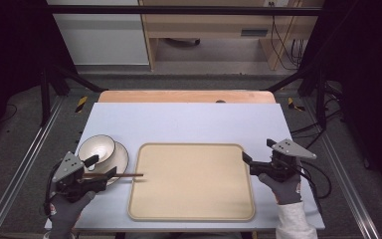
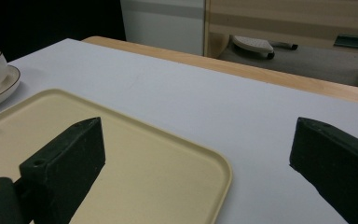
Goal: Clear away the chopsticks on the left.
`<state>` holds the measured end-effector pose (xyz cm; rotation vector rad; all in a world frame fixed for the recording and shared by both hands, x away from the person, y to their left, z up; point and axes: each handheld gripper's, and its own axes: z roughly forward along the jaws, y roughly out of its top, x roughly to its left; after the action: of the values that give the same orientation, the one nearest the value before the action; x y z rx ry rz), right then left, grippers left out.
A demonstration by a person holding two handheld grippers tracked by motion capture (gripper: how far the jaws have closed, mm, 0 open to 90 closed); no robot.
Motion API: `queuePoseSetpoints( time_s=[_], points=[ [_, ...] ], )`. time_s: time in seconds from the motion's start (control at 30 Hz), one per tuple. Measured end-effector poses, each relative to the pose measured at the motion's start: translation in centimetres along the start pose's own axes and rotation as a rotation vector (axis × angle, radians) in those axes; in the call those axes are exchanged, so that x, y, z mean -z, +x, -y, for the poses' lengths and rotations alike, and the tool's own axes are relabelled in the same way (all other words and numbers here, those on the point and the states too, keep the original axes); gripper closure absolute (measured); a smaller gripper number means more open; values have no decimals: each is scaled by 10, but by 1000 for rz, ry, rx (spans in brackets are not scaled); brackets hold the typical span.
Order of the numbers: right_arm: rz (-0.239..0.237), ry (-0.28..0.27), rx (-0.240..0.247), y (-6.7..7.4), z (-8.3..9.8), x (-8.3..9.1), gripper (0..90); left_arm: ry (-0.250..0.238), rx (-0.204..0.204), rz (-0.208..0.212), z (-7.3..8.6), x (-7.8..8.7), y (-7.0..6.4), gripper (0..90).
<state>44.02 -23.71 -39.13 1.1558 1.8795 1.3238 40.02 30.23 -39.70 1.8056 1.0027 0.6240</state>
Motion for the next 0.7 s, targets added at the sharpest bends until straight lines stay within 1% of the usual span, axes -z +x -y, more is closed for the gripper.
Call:
queuePoseSetpoints(
  time_s=[0.07, 0.27, 0.4, 0.53, 0.57, 0.6, 0.7],
  points=[
    [-4, 6, 5, 1, 0, -1, 33, 0, 7, 1, 3, 4, 2, 236],
    [-14, 17, 11, 4, 0, -2, 33, 15, -4, 3, 9, 13, 4, 249],
    [-15, 21, 12, 5, 0, -3, 33, 33, -14, 5, 16, 16, 6, 256],
    [-19, 27, 15, 6, 0, -4, 34, 52, -9, 9, 23, 16, 7, 261],
    [-20, 28, 13, 6, 0, -4, 34, 61, -12, 10, 24, 16, 7, 263],
    [-19, 29, 13, 6, 1, -4, 35, 72, -25, 5, 26, 16, 7, 263],
    [-17, 33, 18, 6, 1, -5, 36, 79, -35, 1, 30, 18, 7, 275]
  ],
)
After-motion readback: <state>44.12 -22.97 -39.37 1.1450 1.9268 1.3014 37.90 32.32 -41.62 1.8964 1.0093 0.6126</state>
